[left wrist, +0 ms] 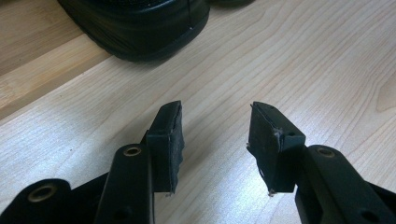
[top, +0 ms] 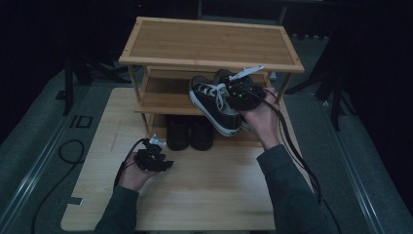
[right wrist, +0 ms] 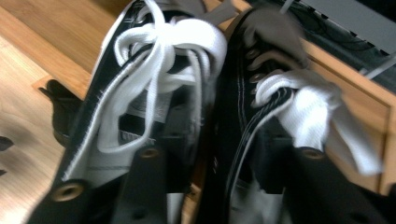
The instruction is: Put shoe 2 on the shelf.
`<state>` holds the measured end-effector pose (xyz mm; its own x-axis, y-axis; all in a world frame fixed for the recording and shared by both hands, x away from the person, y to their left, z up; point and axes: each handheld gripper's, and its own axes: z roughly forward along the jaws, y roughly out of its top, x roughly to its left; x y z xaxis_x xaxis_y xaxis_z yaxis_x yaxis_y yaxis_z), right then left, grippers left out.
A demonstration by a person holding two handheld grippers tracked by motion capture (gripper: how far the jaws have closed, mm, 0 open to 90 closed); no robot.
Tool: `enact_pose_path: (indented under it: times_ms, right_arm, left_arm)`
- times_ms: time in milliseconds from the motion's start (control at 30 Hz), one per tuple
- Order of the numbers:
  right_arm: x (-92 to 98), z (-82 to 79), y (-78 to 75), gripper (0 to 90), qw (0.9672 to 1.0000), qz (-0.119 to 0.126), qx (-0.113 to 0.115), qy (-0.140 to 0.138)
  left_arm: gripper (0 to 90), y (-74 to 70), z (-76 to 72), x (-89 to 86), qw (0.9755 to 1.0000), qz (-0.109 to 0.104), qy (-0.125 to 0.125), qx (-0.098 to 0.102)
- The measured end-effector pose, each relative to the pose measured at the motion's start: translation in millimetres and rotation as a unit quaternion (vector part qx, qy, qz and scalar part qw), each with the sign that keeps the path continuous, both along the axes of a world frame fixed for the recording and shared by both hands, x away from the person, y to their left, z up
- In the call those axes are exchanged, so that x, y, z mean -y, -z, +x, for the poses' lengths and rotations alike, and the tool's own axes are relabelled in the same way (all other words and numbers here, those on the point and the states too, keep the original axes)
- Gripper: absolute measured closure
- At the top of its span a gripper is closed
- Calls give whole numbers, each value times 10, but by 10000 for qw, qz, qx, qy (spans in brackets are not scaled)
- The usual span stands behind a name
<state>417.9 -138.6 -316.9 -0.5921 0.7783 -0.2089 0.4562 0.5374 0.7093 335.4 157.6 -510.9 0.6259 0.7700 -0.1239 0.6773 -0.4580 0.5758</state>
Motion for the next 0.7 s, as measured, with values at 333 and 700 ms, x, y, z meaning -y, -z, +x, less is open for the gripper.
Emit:
enact_pose_path:
  times_ms: [333, 700]
  right_arm:
    - [231, -3, -120, 533, 9961, 23, -131, -867]
    - [435, -131, -254, 629, 9913, 343, -58, -1270]
  left_arm:
    - [550, -2, -4, 13, 10000, 11, 17, -6]
    - [550, -79, -31, 38, 10000, -2, 32, 85]
